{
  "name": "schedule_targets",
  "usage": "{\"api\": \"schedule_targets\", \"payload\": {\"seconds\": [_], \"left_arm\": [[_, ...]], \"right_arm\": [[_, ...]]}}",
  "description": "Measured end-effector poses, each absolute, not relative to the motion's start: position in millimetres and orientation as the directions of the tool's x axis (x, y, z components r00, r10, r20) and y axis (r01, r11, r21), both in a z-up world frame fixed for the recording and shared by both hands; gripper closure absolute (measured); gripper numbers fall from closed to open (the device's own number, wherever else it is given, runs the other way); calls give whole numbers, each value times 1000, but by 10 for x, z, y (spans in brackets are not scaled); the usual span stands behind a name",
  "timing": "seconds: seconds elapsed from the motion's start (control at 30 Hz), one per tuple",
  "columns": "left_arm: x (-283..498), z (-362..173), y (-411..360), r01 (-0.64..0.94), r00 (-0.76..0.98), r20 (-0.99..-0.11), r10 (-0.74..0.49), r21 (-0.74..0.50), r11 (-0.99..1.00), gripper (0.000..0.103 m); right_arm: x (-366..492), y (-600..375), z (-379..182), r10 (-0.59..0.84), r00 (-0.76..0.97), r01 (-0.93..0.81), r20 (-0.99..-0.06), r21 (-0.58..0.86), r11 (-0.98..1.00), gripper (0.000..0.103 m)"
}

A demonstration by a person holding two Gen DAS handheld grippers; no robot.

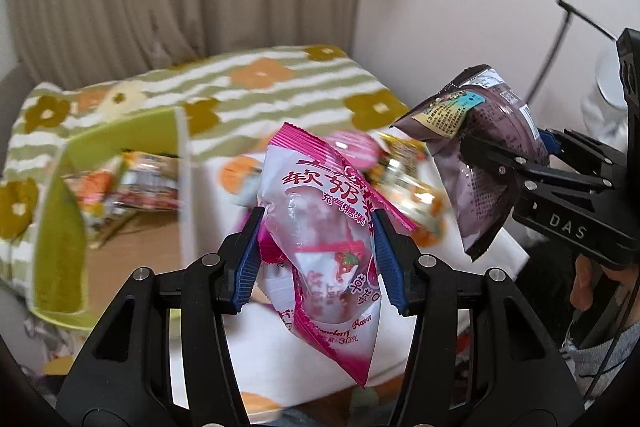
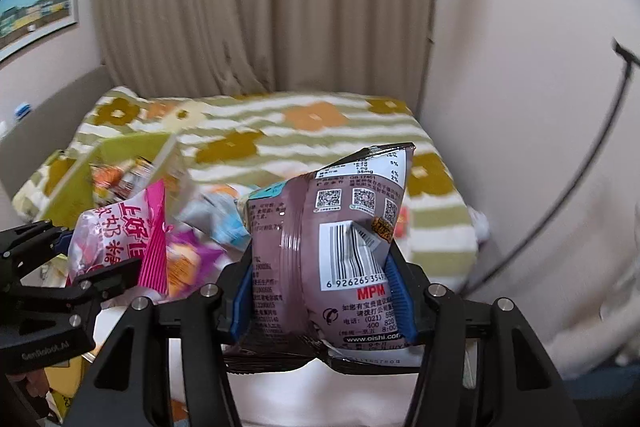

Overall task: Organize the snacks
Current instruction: 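Carry both bags into the green box and open both grippers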

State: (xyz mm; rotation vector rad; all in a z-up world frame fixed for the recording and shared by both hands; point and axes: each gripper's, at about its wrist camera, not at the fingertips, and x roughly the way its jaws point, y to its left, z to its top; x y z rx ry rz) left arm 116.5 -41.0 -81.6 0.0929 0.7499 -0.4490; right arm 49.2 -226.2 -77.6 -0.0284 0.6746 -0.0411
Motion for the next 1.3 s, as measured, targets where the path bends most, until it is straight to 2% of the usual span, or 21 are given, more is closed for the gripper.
{"api": "schedule_targets", "payload": {"seconds": [0.33,0.5,0.67,0.73,0.77,0.8,0.87,1.07,1.3], "left_arm": [[1755,-637,818,264,689,-687,-230,-57,963,54],[2073,-833,1377,199,646,-741,-183,-68,978,54],[2313,-1165,1672,208,570,-804,-169,-58,976,54],[2382,-1327,1736,217,533,-831,-158,-46,975,45],[2367,-1379,1756,223,523,-837,-159,-46,974,35],[2379,-1450,1801,227,511,-845,-156,-43,973,17],[2369,-1504,1862,232,510,-846,-155,-38,972,6],[2275,-1479,2080,242,516,-831,-208,-92,966,6],[2180,-1382,2284,148,552,-808,-206,-149,978,6]], "right_arm": [[1235,-1034,-616,155,784,-191,-601,4,982,51],[1567,-485,-659,208,754,-250,-623,20,968,51],[1821,-120,-781,214,722,-256,-658,34,966,51],[1893,-23,-854,204,705,-240,-679,42,970,51],[1895,-1,-864,199,701,-234,-685,42,971,51],[1911,35,-897,188,696,-224,-693,39,974,51],[1931,83,-965,167,683,-202,-711,36,979,51],[1942,147,-1131,149,628,-172,-764,50,984,51],[1983,223,-1264,233,576,-219,-783,127,967,51]]}}
